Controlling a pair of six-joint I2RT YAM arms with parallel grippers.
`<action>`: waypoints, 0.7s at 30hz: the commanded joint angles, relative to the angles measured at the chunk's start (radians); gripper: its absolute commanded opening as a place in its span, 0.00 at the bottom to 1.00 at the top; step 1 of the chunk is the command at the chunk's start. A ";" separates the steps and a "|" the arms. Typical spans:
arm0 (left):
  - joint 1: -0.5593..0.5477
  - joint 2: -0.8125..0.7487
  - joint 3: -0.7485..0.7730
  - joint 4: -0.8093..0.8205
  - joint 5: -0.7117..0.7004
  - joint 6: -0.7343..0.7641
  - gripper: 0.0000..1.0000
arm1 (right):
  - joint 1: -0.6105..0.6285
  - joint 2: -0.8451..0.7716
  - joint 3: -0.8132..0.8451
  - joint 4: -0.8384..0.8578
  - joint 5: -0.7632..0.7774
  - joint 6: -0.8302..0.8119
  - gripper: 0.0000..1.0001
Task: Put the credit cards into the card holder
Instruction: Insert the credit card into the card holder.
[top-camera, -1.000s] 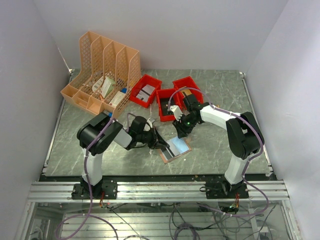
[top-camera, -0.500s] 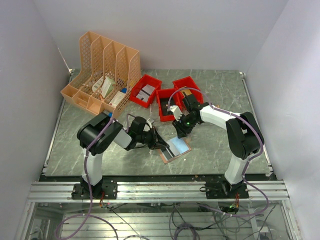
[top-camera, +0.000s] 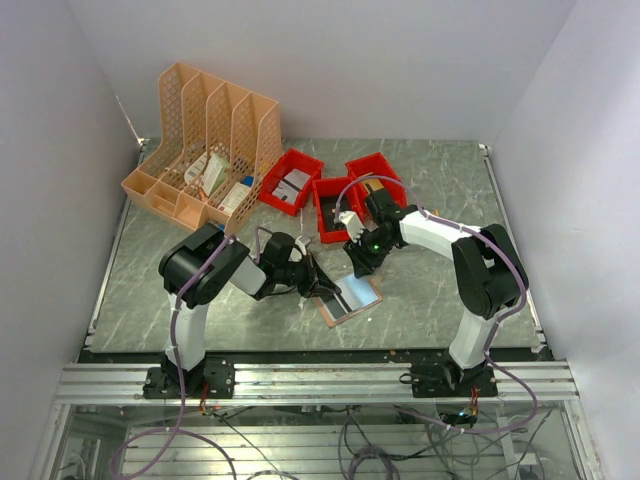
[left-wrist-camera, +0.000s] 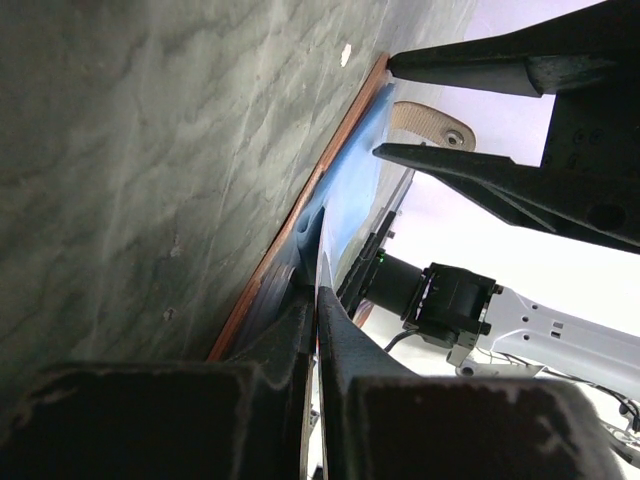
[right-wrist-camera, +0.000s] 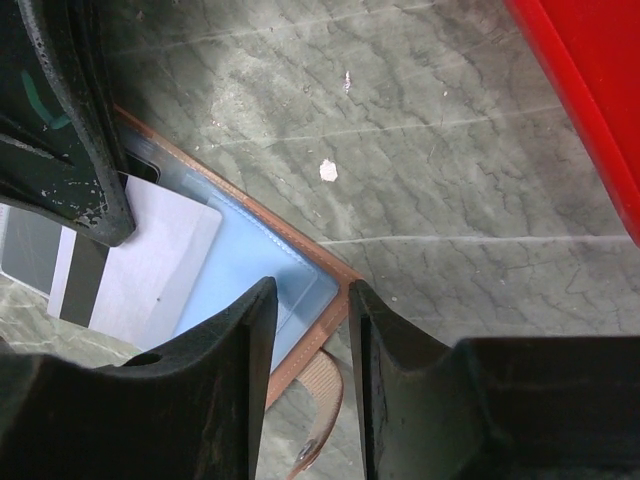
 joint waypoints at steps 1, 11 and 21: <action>-0.005 0.027 -0.001 -0.093 -0.046 0.040 0.12 | 0.020 -0.008 -0.018 0.006 -0.011 0.004 0.37; -0.005 0.050 -0.011 -0.069 -0.048 0.036 0.13 | 0.018 -0.153 -0.048 0.032 -0.075 -0.062 0.53; -0.005 0.057 -0.001 -0.089 -0.044 0.050 0.14 | 0.124 -0.326 -0.197 -0.044 -0.419 -0.539 0.20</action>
